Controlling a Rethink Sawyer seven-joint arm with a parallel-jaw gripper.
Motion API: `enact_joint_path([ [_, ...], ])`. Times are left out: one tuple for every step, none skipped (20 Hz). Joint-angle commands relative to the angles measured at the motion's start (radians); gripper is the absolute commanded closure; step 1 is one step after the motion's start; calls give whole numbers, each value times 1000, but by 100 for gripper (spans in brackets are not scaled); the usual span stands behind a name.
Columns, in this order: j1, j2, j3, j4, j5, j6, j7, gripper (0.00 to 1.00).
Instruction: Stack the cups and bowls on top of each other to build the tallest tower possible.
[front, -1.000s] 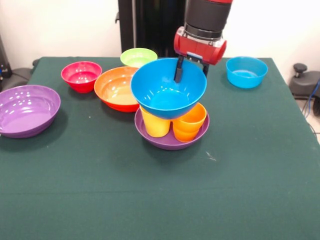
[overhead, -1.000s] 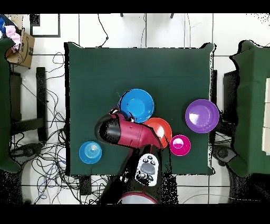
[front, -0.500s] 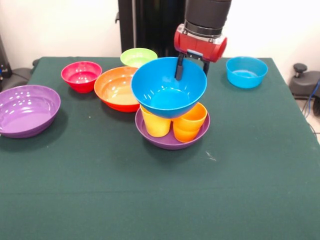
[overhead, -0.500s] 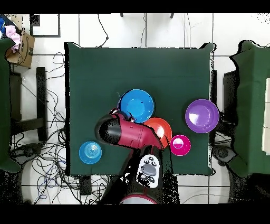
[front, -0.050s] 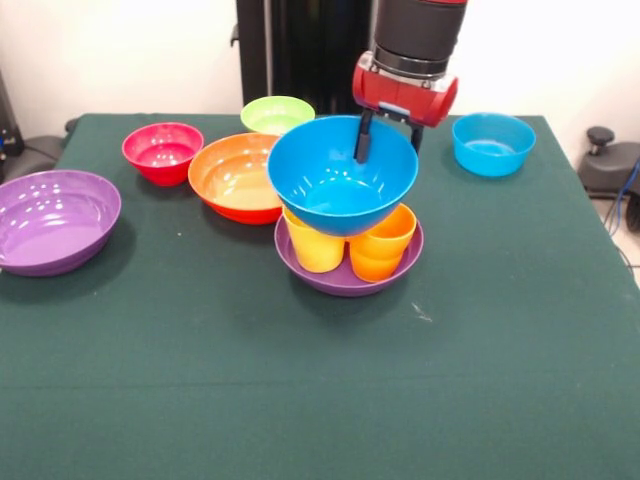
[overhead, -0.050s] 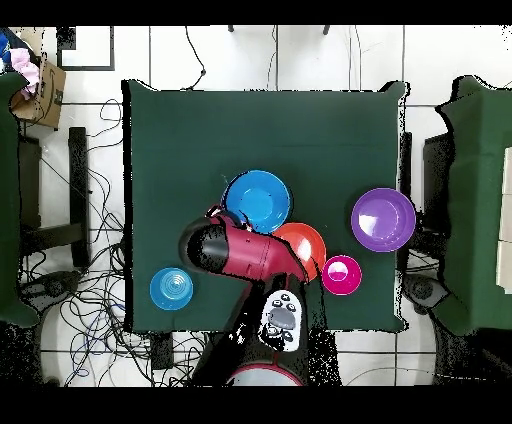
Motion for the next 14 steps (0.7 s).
enact_joint_path([
  [-31,66,121,52,-73,31,31,0],
  [-31,52,120,58,-73,47,30,0],
  [-31,42,119,61,-74,57,30,0],
  [-32,22,118,67,-76,74,25,0],
  [-32,7,118,72,-78,84,22,0],
  [-33,-9,117,78,-80,94,19,0],
  [-34,-22,117,82,-80,106,17,0],
  [-33,-40,114,92,-81,115,16,0],
  [-33,-49,113,97,-81,118,15,0],
  [-34,-58,115,103,-81,121,14,0],
  [-35,-67,117,109,-81,123,14,0],
  [-38,-76,121,116,-79,128,12,0],
  [-38,-80,121,115,-77,134,13,0],
  [-37,-87,122,117,-76,138,13,0],
])
